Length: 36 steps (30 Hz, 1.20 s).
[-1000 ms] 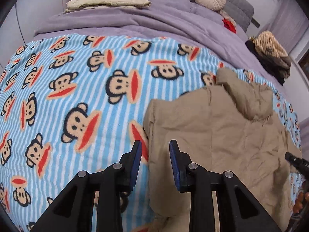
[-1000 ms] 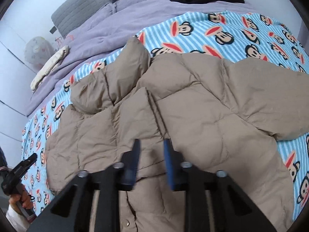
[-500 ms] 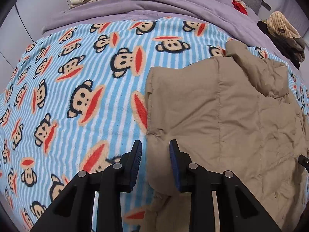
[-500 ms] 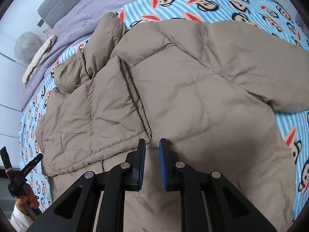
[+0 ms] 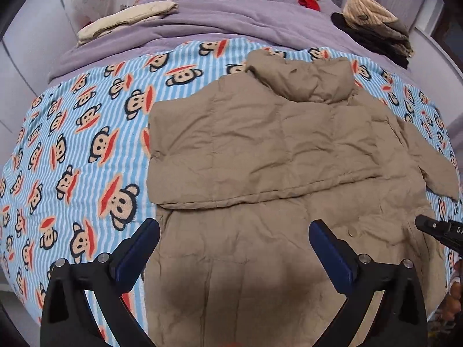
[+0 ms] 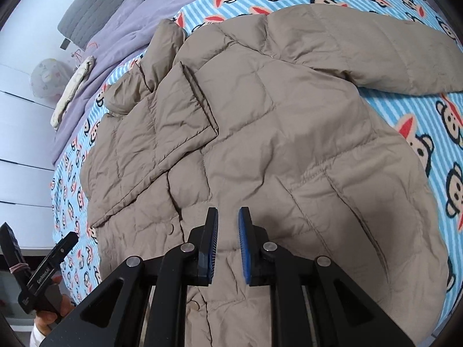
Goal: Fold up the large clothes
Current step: 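Move the right tool to the jacket's other side and grasp its edge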
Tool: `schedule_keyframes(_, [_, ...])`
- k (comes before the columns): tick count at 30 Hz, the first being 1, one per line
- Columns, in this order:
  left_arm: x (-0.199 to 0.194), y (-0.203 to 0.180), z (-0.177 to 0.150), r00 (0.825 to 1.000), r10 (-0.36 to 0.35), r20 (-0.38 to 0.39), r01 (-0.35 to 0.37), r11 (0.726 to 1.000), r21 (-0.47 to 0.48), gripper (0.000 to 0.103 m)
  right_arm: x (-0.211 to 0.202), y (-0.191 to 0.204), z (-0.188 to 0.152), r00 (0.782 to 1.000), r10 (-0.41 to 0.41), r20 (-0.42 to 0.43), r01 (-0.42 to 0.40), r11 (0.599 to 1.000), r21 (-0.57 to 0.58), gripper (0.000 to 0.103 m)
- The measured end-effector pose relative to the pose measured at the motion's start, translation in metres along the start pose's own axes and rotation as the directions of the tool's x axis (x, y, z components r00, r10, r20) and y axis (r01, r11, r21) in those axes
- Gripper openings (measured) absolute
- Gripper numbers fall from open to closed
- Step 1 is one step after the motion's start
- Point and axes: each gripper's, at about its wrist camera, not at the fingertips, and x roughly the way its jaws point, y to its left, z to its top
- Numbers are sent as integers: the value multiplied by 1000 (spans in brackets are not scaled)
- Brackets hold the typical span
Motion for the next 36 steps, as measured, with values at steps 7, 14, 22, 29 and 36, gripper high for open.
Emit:
schedule_keyframes(7, [-13,-24,0,1000,-27,5,27,999,-17,103,-11,-8,-11,999,37,2,-37,999,8,20])
schedule_keyframes(14, [-6,-45,-1,999,1,-39,-2,999,-42,103,-36,-31,-8,997,61,47,-63,997,48,71])
schedule_keyframes(22, [10,-98,-2,996,-8,-88,8,1000,6,103,-50,-84,6,993,86,77,-97,984,147,81])
schedule_keyframes(29, [23,-146,1,995,1,-102,4,999,49,103,-58,-129,24,979,164,122,-186,963,197,103])
schedule_keyframes(36, [38,-174,8,991,19,-136,-15,999,28,103,-59,-179,46,974,196,112,-221,931,292,103])
